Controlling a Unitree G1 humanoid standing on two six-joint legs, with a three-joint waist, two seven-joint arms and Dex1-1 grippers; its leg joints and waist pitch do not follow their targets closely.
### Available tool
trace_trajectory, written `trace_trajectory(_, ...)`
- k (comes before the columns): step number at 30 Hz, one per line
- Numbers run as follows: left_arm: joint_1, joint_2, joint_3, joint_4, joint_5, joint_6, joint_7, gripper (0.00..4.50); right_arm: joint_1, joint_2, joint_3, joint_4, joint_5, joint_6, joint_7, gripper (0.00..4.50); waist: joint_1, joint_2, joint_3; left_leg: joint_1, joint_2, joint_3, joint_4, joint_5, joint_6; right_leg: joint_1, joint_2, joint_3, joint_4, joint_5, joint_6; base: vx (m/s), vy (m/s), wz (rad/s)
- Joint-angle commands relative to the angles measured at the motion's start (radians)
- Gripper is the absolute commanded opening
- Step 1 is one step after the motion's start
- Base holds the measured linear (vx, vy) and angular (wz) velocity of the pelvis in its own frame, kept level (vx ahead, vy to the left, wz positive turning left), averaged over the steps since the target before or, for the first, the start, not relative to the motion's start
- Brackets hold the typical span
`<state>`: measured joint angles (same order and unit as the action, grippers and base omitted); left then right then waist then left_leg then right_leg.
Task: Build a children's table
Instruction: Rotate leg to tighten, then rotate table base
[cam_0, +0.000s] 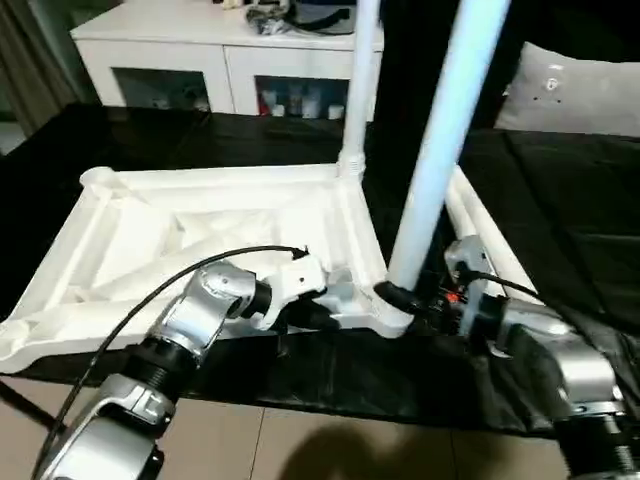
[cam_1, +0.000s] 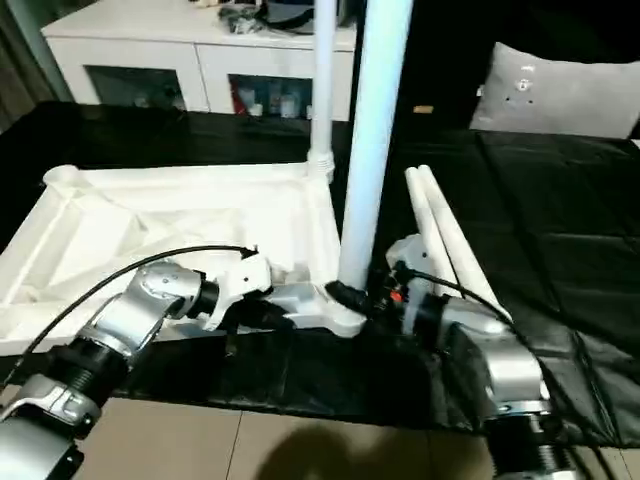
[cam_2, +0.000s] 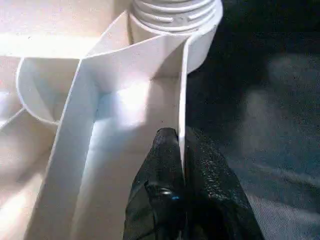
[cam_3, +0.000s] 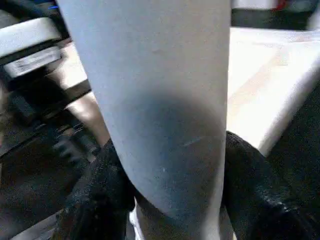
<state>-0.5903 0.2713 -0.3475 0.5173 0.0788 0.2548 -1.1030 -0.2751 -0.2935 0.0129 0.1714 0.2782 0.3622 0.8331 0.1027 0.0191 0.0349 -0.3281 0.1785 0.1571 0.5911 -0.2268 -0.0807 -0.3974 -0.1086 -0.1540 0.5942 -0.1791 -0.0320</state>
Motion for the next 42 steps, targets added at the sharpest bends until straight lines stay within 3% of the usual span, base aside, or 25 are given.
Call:
trace_trajectory(1, 0.014, -0.099, 0.000, -0.032, -0.009, 0.133, 0.135, 0.00, -0.038, 0.094, 0.049, 0.080, -0.042, 0.032, -0.154, 2.13, -0.003, -0.006, -0.040, -0.015, 0.045, -0.011, -0.078, -0.183, 0.019, 0.059, -0.068, 0.061, -0.109, -0.485, -0.057, 0.000, 0.000, 0.00)
trace_trajectory(3, 0.003, -0.169, 0.032, -0.037, -0.011, 0.206, 0.240, 0.00, -0.084, 0.153, 0.015, 0.146, -0.059, 0.041, -0.285, 2.10, -0.020, -0.007, -0.038, -0.018, 0.040, -0.015, -0.077, -0.209, 0.007, 0.061, -0.066, 0.052, -0.117, -0.532, -0.037, 0.000, 0.000, 0.00)
trace_trajectory(4, 0.003, -0.169, 0.032, -0.037, -0.011, 0.206, 0.240, 0.00, -0.084, 0.153, 0.015, 0.146, -0.059, 0.041, -0.285, 2.09, -0.024, -0.005, -0.038, -0.015, 0.039, -0.016, -0.076, -0.218, 0.008, 0.058, -0.066, 0.049, -0.121, -0.544, -0.033, 0.000, 0.000, 0.00)
trace_trajectory(6, -0.028, -0.260, 0.083, -0.009, -0.015, 0.233, 0.386, 0.00, -0.157, 0.217, -0.056, 0.255, -0.068, 0.049, -0.482, 2.09, -0.035, 0.002, -0.034, -0.002, 0.036, -0.014, -0.075, -0.257, 0.026, 0.049, -0.062, 0.042, -0.136, -0.557, -0.028, 0.000, 0.000, 0.00)
trace_trajectory(7, -0.042, -0.294, 0.102, 0.005, -0.017, 0.236, 0.439, 0.00, -0.185, 0.236, -0.078, 0.301, -0.076, 0.044, -0.551, 2.09, -0.049, -0.005, -0.029, 0.000, 0.029, -0.014, -0.071, -0.297, 0.025, 0.045, -0.053, 0.030, -0.148, -0.601, -0.008, 0.000, 0.000, 0.00)
trace_trajectory(8, -0.049, -0.309, 0.105, 0.013, -0.016, 0.231, 0.457, 0.00, -0.199, 0.241, -0.083, 0.325, -0.086, 0.028, -0.579, 2.09, -0.053, -0.003, -0.029, 0.006, 0.024, -0.015, -0.065, -0.311, 0.025, 0.043, -0.054, 0.021, -0.155, -0.628, 0.007, 0.000, 0.000, 0.00)
trace_trajectory(9, -0.052, -0.315, 0.105, 0.017, -0.015, 0.227, 0.462, 0.00, -0.205, 0.242, -0.082, 0.336, -0.093, 0.015, -0.588, 2.09, -0.054, 0.001, -0.036, 0.008, 0.021, -0.016, -0.063, -0.305, 0.032, 0.048, -0.059, 0.020, -0.160, -0.621, 0.022, 0.000, 0.000, 0.00)
trace_trajectory(10, -0.055, -0.316, 0.100, 0.021, -0.010, 0.214, 0.466, 0.00, -0.208, 0.244, -0.084, 0.341, -0.095, 0.006, -0.591, 2.09, -0.055, 0.004, -0.038, -0.001, 0.031, -0.020, -0.073, -0.294, 0.047, 0.057, -0.060, 0.023, -0.155, -0.568, 0.015, 0.000, 0.000, 0.00)
trace_trajectory(11, -0.059, -0.308, 0.091, 0.025, 0.000, 0.192, 0.460, 0.00, -0.211, 0.252, -0.095, 0.344, -0.090, -0.004, -0.593, 2.61, -0.055, 0.006, -0.039, -0.009, 0.039, -0.024, -0.081, -0.293, 0.055, 0.061, -0.059, 0.025, -0.150, -0.525, 0.011, 0.000, 0.000, 0.00)
trace_trajectory(17, -0.069, -0.256, 0.069, 0.031, 0.047, 0.148, 0.457, 0.00, -0.211, 0.266, -0.136, 0.336, -0.082, -0.012, -0.602, 3.10, -0.047, 0.003, -0.046, -0.019, 0.044, -0.020, -0.085, -0.203, 0.071, 0.062, -0.066, 0.055, -0.119, -0.378, -0.084, 0.000, 0.000, 0.00)
trace_trajectory(22, -0.097, -0.222, 0.046, 0.098, 0.086, 0.067, 0.473, 0.00, -0.198, 0.238, -0.128, 0.306, -0.078, -0.055, -0.580, 3.51, -0.034, 0.003, -0.054, -0.021, 0.039, -0.014, -0.078, -0.123, 0.083, 0.065, -0.065, 0.060, -0.111, -0.317, -0.101, 0.000, 0.000, 0.00)
trace_trajectory(25, -0.104, -0.211, 0.043, 0.116, 0.087, 0.028, 0.465, 0.00, -0.182, 0.218, -0.131, 0.273, -0.092, -0.081, -0.580, 3.73, -0.027, 0.003, -0.066, -0.033, 0.043, -0.016, -0.066, 0.010, 0.118, 0.070, -0.065, 0.065, -0.075, -0.121, -0.153, 0.000, 0.000, 0.00)
trace_trajectory(26, -0.099, -0.204, 0.050, 0.100, 0.067, 0.017, 0.432, 0.27, -0.165, 0.200, -0.144, 0.238, -0.087, -0.096, -0.560, 3.84, -0.027, 0.005, -0.069, -0.034, 0.043, -0.016, -0.062, 0.034, 0.126, 0.070, -0.066, 0.067, -0.067, -0.082, -0.165, 0.000, 0.000, 0.00)
trace_trajectory(29, -0.075, -0.193, 0.057, 0.036, 0.019, 0.004, 0.361, 0.64, -0.140, 0.162, -0.142, 0.186, -0.075, -0.118, -0.493, 4.16, -0.010, 0.004, -0.077, -0.039, 0.045, -0.013, -0.043, 0.128, 0.204, 0.063, -0.067, 0.069, -0.042, 0.067, -0.221, 0.000, 0.000, 0.00)
trace_trajectory(32, -0.066, -0.191, 0.061, 0.016, 0.005, -0.011, 0.346, 0.95, -0.134, 0.140, -0.137, 0.170, -0.060, -0.132, -0.447, 4.43, -0.003, 0.001, -0.075, -0.043, 0.045, -0.010, -0.034, 0.139, 0.242, 0.054, -0.066, 0.070, -0.036, 0.074, -0.246, 0.000, 0.000, 0.00)
trace_trajectory(34, -0.053, -0.187, 0.072, -0.020, -0.005, -0.004, 0.356, 1.03, -0.133, 0.103, -0.123, 0.153, -0.046, -0.153, -0.372, 4.48, 0.000, -0.001, -0.072, -0.046, 0.045, -0.008, -0.033, 0.102, 0.241, 0.053, -0.065, 0.069, -0.037, 0.039, -0.246, 0.000, 0.000, 0.00)
trace_trajectory(35, -0.051, -0.184, 0.076, -0.029, -0.005, 0.003, 0.360, 1.08, -0.133, 0.094, -0.118, 0.147, -0.041, -0.149, -0.350, 4.50, 0.002, -0.001, -0.066, -0.046, 0.050, -0.007, -0.038, 0.052, 0.230, 0.051, -0.065, 0.069, -0.047, -0.035, -0.233, -0.061, 0.003, -0.02)
trace_trajectory(38, -0.039, -0.157, 0.084, -0.073, 0.004, 0.041, 0.371, 1.08, -0.119, 0.060, -0.094, 0.100, -0.027, -0.120, -0.280, 4.50, 0.005, -0.003, -0.053, -0.039, 0.049, -0.005, -0.056, -0.102, 0.135, 0.051, -0.065, 0.066, -0.084, -0.307, -0.140, -0.042, 0.001, -0.01)
trace_trajectory(42, -0.008, -0.090, 0.122, -0.183, 0.026, 0.127, 0.407, 1.08, -0.097, 0.013, -0.055, 0.052, -0.026, -0.098, -0.199, 4.50, -0.002, 0.000, -0.048, -0.039, 0.052, -0.009, -0.065, -0.152, 0.086, 0.052, -0.062, 0.068, -0.088, -0.344, -0.104, 0.000, 0.000, 0.00)
